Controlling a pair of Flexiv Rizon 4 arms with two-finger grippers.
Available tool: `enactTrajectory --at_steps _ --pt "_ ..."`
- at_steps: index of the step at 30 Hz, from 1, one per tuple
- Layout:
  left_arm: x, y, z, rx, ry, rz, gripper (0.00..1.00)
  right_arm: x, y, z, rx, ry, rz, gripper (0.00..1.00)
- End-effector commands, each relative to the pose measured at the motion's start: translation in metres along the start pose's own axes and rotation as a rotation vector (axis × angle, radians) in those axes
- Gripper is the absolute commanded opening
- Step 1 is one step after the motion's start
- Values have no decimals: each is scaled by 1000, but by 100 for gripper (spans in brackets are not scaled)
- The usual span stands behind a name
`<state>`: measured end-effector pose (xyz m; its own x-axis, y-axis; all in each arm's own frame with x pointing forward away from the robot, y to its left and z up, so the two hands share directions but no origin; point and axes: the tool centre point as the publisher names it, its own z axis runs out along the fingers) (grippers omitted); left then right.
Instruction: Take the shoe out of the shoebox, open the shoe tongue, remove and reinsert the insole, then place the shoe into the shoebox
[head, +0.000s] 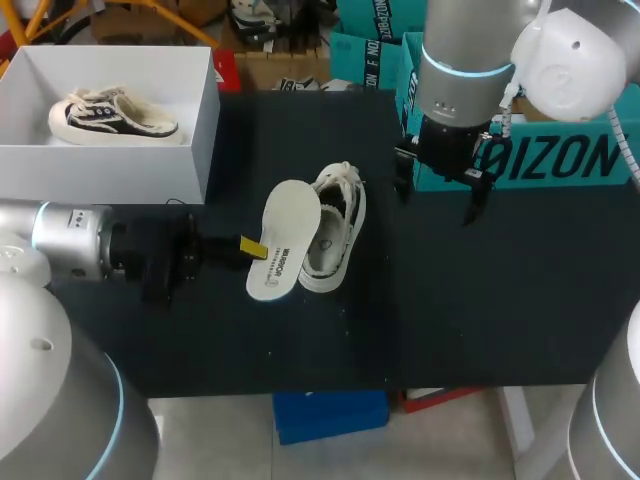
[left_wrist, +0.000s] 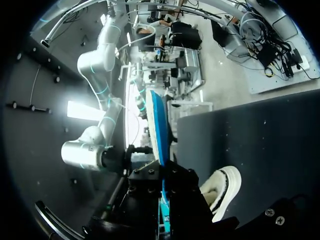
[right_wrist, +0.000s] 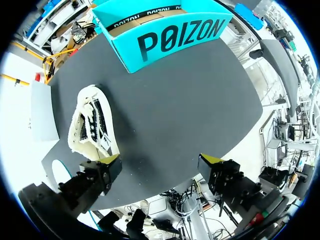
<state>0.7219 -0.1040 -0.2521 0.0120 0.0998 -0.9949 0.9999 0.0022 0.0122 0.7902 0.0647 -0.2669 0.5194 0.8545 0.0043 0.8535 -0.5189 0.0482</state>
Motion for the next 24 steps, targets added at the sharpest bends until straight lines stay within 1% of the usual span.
enactTrajectory --at_steps 1,2,3,4,5,7,8,9,11,12,15,17,19,24 --pt "12 -5 5 -1 -16 -12 0 4 -6 0 -19 -7 446 100" --pt "12 -6 6 4 -16 -12 0 7 -6 10 -58 19 445 100" --pt "11 -7 7 8 -19 -12 0 9 -5 19 -120 33 445 100" --pt "10 -8 6 9 -22 -12 0 13 -3 27 -149 62 470 100" --pt "9 -7 5 9 -24 -12 0 14 -1 35 -211 77 460 100" --pt "9 -6 3 4 -28 -13 0 18 4 44 -252 128 508 100" --pt "9 -6 1 2 -28 -14 0 19 7 48 -300 137 505 100" --pt "10 -6 0 0 -25 -15 0 20 10 50 -314 156 532 100" --pt "11 -6 -1 -3 -23 -17 0 22 16 53 -376 180 537 100" --pt "12 -6 -1 -4 -21 -18 0 23 19 53 -393 193 560 100" --pt "12 -6 -1 -5 -20 -19 0 26 30 52 -486 259 601 100" --pt "11 -7 0 -4 -18 -18 0 26 36 51 -543 281 615 100" --pt "10 -7 1 -2 -18 -17 0 27 42 50 -584 306 626 100" --pt "9 -8 4 5 -15 -14 0 30 52 52 -617 381 673 100"
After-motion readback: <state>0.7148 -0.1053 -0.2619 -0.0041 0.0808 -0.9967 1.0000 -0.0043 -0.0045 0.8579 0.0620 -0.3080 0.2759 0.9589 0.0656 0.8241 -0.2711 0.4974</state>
